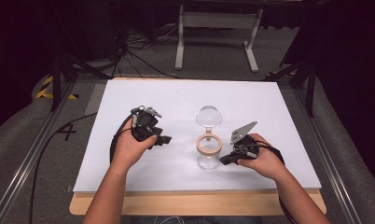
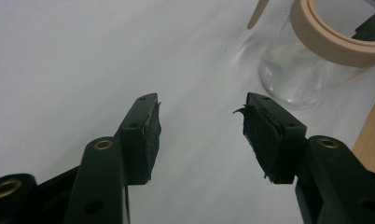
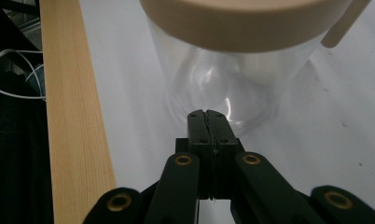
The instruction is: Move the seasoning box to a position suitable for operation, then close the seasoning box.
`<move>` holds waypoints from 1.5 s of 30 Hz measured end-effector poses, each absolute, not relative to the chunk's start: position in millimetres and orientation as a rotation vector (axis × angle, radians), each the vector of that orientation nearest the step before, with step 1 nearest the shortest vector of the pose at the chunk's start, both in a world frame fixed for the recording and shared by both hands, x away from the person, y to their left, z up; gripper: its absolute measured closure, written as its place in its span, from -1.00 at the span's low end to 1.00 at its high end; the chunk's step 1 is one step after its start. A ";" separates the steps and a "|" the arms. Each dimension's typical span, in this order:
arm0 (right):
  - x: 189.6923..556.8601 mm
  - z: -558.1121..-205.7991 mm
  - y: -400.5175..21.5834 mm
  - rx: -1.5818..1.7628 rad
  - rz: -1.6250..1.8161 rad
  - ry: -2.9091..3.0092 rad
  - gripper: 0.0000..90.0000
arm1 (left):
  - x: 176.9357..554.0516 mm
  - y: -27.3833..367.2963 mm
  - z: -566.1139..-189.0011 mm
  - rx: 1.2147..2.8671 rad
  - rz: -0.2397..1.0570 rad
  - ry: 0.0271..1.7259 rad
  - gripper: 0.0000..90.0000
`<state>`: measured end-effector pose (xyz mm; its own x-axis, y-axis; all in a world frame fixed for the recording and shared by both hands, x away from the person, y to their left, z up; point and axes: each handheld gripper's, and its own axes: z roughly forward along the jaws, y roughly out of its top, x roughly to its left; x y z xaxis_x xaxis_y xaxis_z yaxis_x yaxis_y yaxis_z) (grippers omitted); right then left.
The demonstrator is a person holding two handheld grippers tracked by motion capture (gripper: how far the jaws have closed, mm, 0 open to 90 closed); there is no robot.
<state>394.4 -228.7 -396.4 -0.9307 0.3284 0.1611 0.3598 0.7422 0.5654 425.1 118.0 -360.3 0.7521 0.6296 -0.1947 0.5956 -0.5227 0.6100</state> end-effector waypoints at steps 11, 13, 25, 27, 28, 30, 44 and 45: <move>393.0 -397.2 -227.1 -0.550 -0.906 -2.900 1.00 | 425.0 118.2 -359.5 2.271 0.063 0.915 0.03; 392.9 -396.6 -227.4 -0.554 -0.910 -2.903 1.00 | 424.8 118.0 -359.8 2.263 0.067 0.917 0.03; 389.6 -379.3 -238.8 -0.591 -1.036 -2.890 1.00 | 424.4 116.4 -356.2 2.263 0.067 0.891 0.03; 388.1 -375.2 -241.4 -0.610 -1.075 -2.880 1.00 | 424.8 115.0 -354.8 2.247 0.065 0.876 0.04; 387.3 -373.1 -242.7 -0.615 -1.096 -2.879 1.00 | 424.9 114.2 -354.6 2.239 0.064 0.871 0.05; 386.1 -370.3 -243.9 -0.621 -1.109 -2.882 1.00 | 425.1 113.3 -354.4 2.232 0.063 0.870 0.08; 373.4 -348.4 -246.9 -0.691 -1.397 -2.828 1.00 | 449.0 76.9 -341.7 2.076 0.097 0.790 0.76; 373.3 -348.2 -246.0 -0.695 -1.407 -2.824 1.00 | 453.3 74.5 -341.3 2.072 0.090 0.793 0.85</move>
<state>373.3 -246.0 -348.2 -0.9037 0.4139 0.1094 0.3366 0.5291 0.7789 453.3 74.5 -341.3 0.7927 0.5671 -0.2236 0.5026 -0.4005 0.7662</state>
